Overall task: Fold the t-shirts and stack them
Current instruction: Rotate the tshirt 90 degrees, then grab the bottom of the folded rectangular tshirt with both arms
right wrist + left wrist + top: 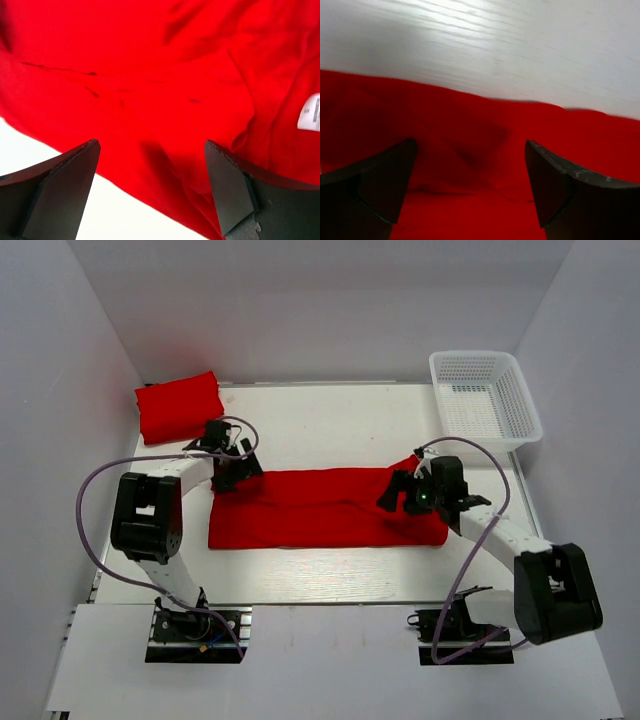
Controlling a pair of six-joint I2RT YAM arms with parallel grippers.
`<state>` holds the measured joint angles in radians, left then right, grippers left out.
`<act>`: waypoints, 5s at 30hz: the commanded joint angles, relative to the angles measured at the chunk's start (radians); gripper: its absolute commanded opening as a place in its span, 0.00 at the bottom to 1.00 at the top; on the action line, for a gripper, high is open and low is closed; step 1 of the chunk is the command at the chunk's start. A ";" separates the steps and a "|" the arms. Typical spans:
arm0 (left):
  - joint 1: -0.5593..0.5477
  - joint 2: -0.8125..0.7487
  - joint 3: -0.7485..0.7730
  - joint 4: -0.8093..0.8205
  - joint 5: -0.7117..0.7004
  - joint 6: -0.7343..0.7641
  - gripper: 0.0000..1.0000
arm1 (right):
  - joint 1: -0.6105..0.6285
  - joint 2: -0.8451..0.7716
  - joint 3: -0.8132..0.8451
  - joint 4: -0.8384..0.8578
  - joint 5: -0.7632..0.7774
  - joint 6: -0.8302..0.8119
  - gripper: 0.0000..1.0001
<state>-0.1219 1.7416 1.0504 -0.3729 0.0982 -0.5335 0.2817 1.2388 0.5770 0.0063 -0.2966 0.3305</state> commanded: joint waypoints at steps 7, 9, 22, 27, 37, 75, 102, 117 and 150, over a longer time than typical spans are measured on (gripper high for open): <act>-0.027 -0.020 -0.133 -0.115 -0.054 0.010 1.00 | -0.013 0.221 0.076 0.003 0.080 0.128 0.90; -0.038 -0.042 -0.179 -0.173 -0.042 -0.016 1.00 | -0.015 0.322 0.125 -0.005 0.079 0.139 0.90; -0.347 -0.269 -0.432 -0.259 0.521 -0.025 1.00 | -0.018 1.075 0.965 0.141 -0.287 0.231 0.90; -0.449 -0.372 -0.287 -0.389 0.472 0.000 1.00 | -0.010 1.171 1.252 0.087 -0.313 0.159 0.90; -0.440 -0.470 -0.020 -0.295 0.060 0.098 1.00 | 0.060 0.861 1.090 -0.040 -0.083 -0.146 0.90; -0.059 0.082 0.406 -0.146 -0.209 0.155 1.00 | 0.145 1.190 1.620 -0.448 0.332 -0.324 0.90; -0.068 -0.338 -0.205 -0.127 -0.195 0.044 1.00 | 0.634 0.513 0.637 -0.310 0.115 -0.550 0.90; -0.068 -0.347 -0.224 -0.109 -0.186 0.053 1.00 | 0.709 0.544 0.581 -0.239 0.349 -0.515 0.89; -0.068 -0.338 -0.245 -0.063 -0.118 0.072 1.00 | 0.706 0.525 0.531 -0.189 0.364 -0.340 0.00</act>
<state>-0.1864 1.4380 0.8101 -0.4576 -0.0357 -0.4706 0.9886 1.8107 1.1263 -0.2096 0.0154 -0.0696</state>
